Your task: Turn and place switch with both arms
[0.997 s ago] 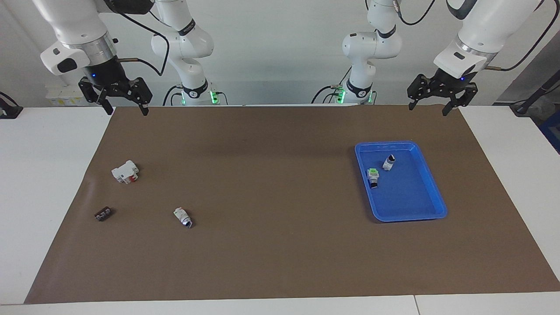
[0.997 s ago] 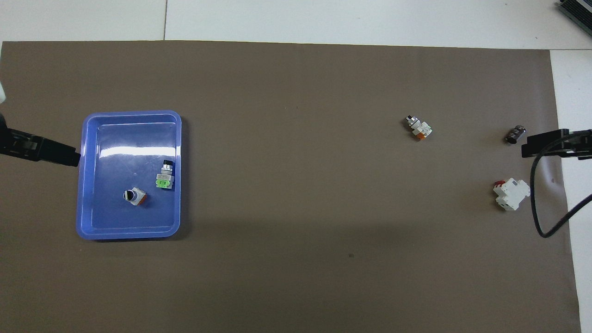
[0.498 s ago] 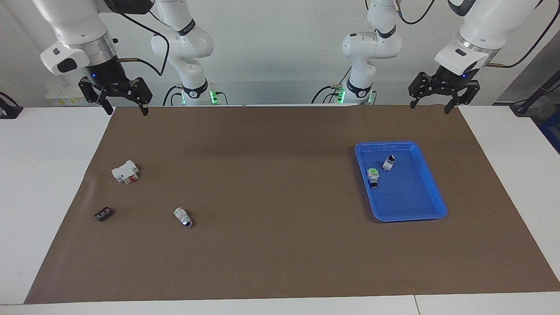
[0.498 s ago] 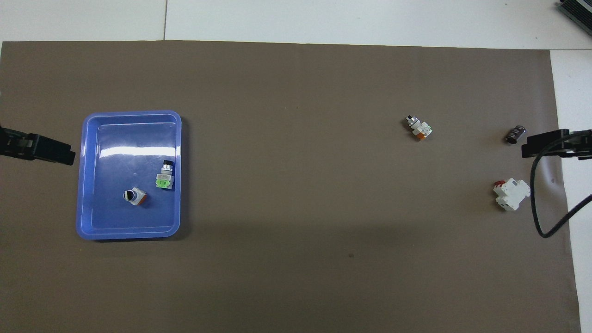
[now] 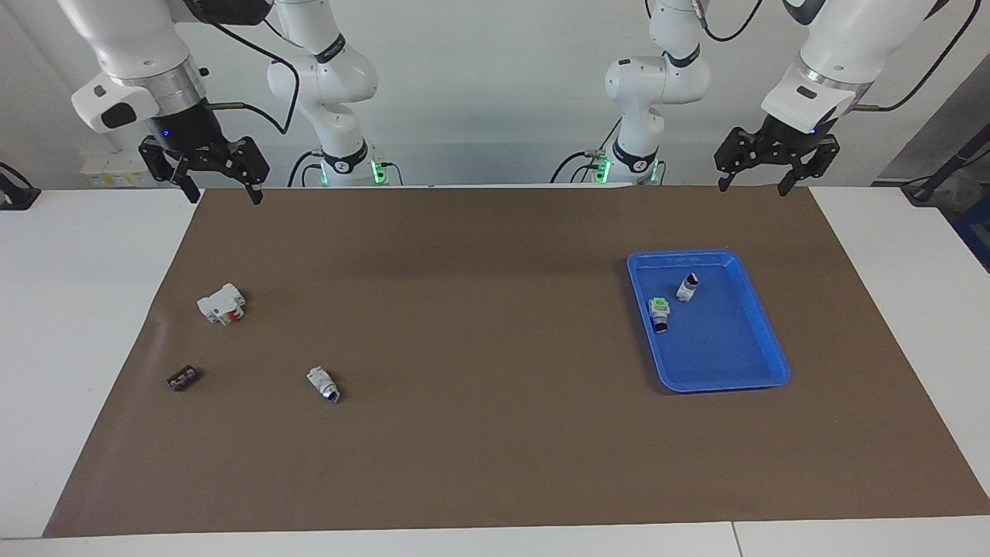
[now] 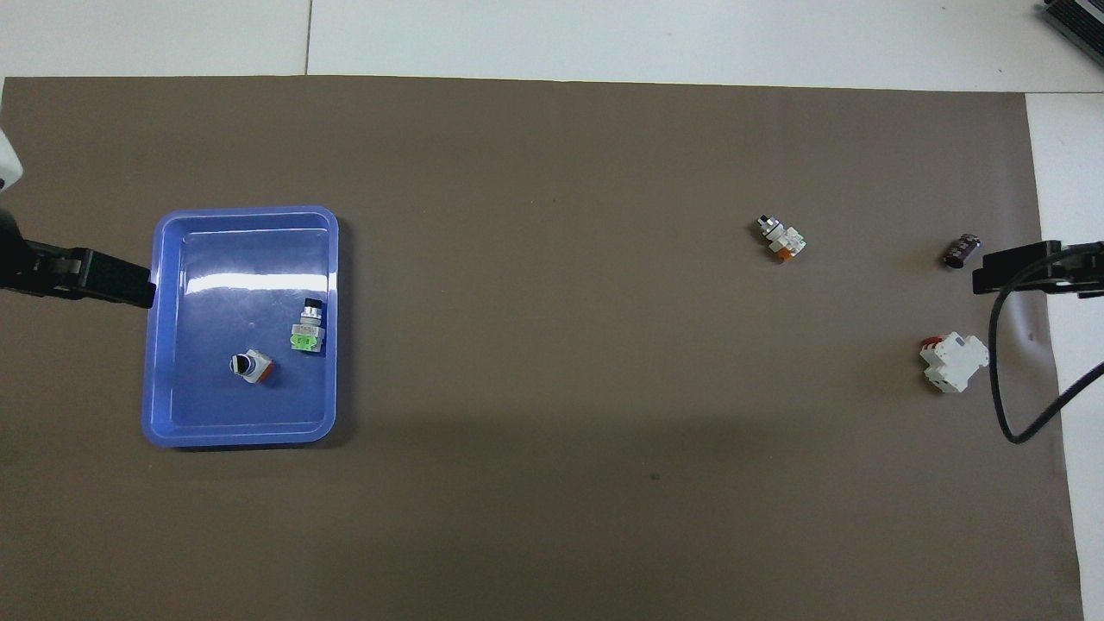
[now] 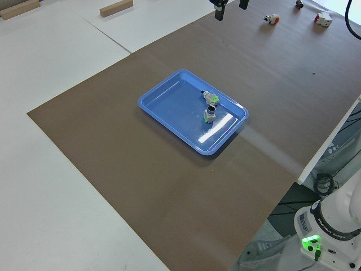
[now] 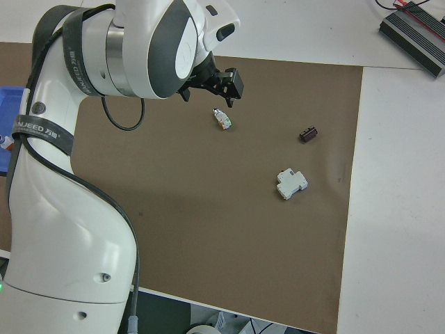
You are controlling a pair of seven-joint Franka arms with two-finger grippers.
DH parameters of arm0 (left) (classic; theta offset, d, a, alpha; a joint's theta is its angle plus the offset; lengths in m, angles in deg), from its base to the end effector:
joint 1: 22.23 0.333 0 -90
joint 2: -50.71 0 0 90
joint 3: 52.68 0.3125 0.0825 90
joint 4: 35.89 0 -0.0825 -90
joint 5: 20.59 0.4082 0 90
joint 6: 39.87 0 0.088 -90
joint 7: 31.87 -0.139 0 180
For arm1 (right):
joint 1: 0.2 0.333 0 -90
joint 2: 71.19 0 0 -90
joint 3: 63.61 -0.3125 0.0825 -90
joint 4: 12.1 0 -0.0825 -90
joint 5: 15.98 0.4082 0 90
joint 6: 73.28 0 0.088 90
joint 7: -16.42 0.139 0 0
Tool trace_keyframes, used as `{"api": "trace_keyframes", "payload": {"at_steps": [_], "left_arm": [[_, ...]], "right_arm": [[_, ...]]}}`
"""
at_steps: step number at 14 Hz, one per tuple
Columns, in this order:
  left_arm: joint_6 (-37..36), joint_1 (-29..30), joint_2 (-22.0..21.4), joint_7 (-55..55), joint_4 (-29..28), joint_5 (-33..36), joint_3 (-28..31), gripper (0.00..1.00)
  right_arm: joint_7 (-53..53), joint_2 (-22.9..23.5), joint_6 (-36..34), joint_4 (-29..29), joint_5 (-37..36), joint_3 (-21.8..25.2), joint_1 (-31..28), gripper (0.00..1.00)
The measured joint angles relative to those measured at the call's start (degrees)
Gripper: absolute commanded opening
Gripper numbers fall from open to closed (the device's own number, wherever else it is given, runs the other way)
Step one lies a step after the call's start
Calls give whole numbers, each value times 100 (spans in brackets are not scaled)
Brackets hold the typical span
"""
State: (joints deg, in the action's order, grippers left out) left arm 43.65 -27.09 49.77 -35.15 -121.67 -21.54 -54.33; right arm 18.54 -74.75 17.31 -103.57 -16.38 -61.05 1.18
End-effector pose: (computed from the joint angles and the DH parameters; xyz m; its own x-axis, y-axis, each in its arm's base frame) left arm 0.5574 -0.0662 0.6247 0.9849 -0.1718 -0.0221 -0.1715 -0.9850 0.0173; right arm 0.5621 -0.0133 0.6126 0.9972 -0.0575 0.0468 -0.0577 -0.9983 0.0025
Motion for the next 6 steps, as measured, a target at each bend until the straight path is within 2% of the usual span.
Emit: {"api": "trace_keyframes", "payload": {"at_steps": [6], "left_arm": [[-86, -27, 0, -13, 0, 31, 157, 100]], "right_arm": [[0, 0, 0, 0, 0, 0, 0, 100]]}}
